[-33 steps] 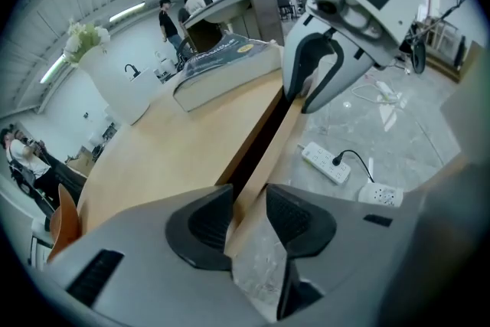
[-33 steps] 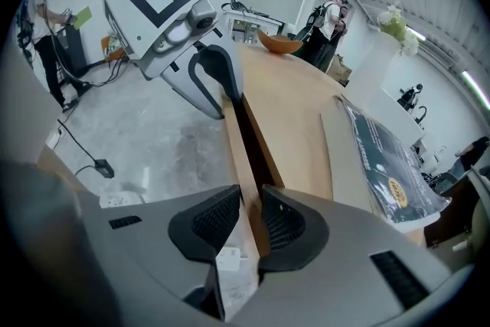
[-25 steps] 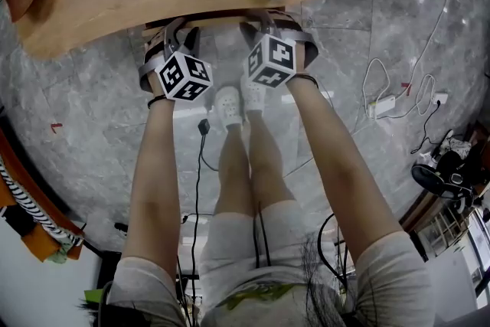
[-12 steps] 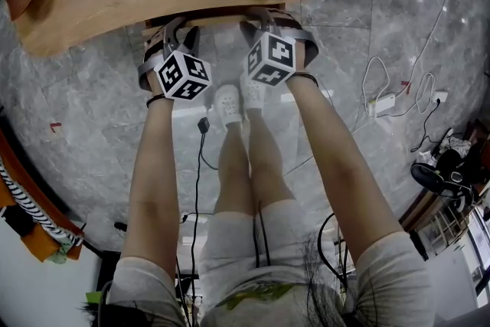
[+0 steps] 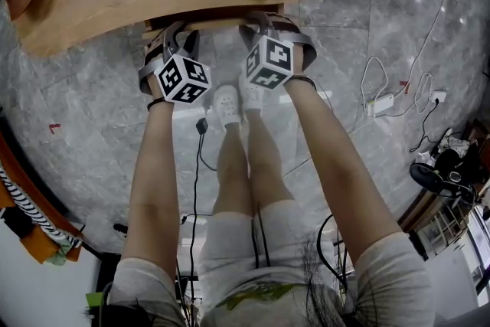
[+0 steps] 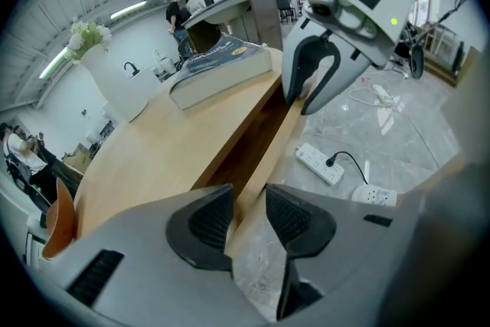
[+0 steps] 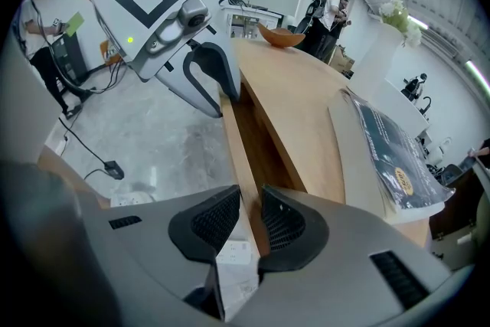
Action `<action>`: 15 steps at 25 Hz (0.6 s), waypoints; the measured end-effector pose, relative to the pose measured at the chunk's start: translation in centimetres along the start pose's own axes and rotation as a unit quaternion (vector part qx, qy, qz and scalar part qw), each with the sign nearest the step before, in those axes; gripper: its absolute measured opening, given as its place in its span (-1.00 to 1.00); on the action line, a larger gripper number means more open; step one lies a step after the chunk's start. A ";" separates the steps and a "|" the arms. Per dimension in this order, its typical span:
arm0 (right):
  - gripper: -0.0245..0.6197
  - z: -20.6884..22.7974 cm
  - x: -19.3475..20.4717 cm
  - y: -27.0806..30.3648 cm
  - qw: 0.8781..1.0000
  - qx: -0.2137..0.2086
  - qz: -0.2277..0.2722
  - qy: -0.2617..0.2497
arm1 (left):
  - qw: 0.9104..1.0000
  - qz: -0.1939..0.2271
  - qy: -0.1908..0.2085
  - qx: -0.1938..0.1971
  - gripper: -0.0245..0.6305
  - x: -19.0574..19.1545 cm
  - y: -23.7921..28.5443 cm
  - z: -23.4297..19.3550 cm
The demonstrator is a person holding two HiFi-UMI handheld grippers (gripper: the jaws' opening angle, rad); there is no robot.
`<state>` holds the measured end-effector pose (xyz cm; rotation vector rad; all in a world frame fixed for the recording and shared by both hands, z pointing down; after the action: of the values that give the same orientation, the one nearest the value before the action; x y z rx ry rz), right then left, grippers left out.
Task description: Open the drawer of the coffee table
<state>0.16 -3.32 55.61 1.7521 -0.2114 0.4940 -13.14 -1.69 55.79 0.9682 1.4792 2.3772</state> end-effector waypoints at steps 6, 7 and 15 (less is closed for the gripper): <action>-0.62 -0.3 0.1 -0.1 1.000 -0.004 -0.001 -0.002 | 1.000 0.002 -0.004 -0.001 -0.51 0.1 -0.1 0.3; -0.62 -0.4 0.1 0.0 1.000 -0.004 -0.001 -0.003 | 1.000 0.002 -0.004 0.000 -0.51 0.2 -0.1 0.4; -0.62 -0.7 0.2 -0.2 1.000 -0.002 -0.003 -0.003 | 1.000 -0.003 -0.005 0.004 -0.51 0.2 -0.4 0.6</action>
<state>0.23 -2.61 55.61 1.7493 -0.2102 0.4835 -13.04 -0.99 55.73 0.9748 1.4859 2.3607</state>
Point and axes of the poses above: the fingertips, and each gripper's own axes: y forward along the fingers, z to its right, x out of its underside, the point moved 5 cm from there along -y, backward along the fingers, and after that the axes turned 2 degrees about -x, right-handed, at the moved point
